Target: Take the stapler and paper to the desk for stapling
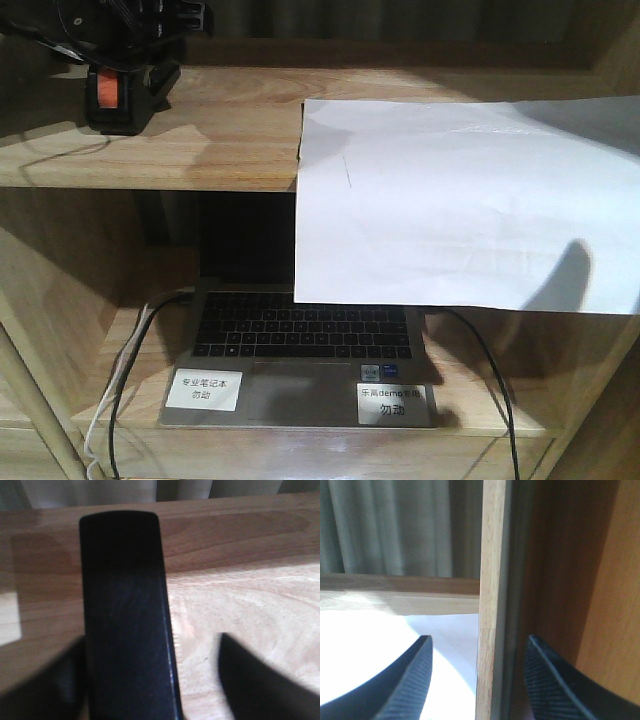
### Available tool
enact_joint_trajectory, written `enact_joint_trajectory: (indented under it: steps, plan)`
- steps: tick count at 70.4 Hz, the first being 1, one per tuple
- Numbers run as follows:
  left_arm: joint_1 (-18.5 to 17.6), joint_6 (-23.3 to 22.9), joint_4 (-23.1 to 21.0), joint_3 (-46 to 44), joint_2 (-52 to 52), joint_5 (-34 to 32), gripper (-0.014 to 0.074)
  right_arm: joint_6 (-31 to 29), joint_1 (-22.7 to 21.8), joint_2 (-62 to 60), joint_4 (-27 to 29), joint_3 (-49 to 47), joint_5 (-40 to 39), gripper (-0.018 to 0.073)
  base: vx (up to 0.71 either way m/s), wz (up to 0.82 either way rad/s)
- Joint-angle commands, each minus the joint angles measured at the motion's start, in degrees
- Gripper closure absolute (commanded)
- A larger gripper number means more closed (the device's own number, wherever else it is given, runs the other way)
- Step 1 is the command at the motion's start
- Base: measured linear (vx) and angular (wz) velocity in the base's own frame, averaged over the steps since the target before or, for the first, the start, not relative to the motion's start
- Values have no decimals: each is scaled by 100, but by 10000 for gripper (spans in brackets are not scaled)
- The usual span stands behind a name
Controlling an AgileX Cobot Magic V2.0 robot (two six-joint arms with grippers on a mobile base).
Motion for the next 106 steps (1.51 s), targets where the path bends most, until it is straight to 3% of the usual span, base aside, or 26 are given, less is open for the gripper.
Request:
enact_joint_trajectory:
  steps: [1,9,27,47,65,86,106]
  plan:
    - [3,-50,25,-172,-206,-403,389,-52,-24,106,-1,-130,-378,171,0,0]
    - [3,-50,120,-172,-206,-442,603,-52,-24,106,-1,-130,-378,171,0,0]
    - [3,12,142,-172,-225,-526,604,-52,-24,106,-1,-130,-378,171,0,0]
    - [3,595,57,183,-888,-979,604,-52,-24,106,-1,-130,-378,171,0,0]
    - [3,1431,-585,1993,-2400,-2333,604,-52,-24,106,-1,-130,-378,171,0,0]
    - [3,3053,-1880,4408,-4521,-3185,604,-52,-24,106,-1,-130,-378,171,0,0]
    - [3,3293,-2088,6153,-6600,-3274,604,-52,-24,106,-1,-130,-378,171,0,0]
